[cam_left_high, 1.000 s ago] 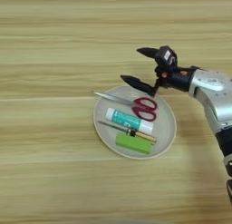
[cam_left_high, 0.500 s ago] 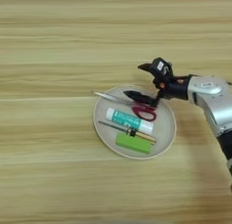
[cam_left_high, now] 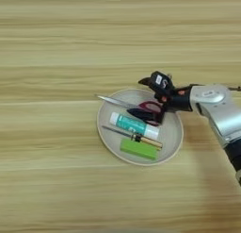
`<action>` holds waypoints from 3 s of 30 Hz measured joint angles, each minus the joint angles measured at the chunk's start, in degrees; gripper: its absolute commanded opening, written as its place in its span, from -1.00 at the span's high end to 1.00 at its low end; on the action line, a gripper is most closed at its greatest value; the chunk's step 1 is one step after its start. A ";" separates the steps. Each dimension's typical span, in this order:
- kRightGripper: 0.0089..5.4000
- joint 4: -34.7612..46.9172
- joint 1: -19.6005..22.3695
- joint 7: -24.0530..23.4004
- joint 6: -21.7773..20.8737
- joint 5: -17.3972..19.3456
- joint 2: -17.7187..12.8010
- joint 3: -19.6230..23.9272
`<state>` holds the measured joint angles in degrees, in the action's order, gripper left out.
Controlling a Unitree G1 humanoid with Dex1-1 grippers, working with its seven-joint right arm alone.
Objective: Move the objects on the table
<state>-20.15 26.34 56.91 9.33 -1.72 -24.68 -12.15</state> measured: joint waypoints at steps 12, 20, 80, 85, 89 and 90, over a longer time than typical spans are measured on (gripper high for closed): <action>-0.99 -3.79 1.39 -0.30 -2.82 -3.56 0.29 -2.57; -0.73 -5.55 2.60 -0.14 -4.12 -4.40 0.50 -3.52; 0.74 -0.76 5.33 -0.31 -3.49 -3.45 1.99 0.75; 0.74 3.16 5.11 -0.14 -2.20 -2.35 1.32 1.63; 0.74 6.48 4.01 0.56 -1.17 -1.19 0.39 1.80; 0.74 7.29 3.52 1.13 -1.06 -0.94 0.17 1.81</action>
<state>-12.86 29.86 58.04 8.27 -2.65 -24.51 -10.34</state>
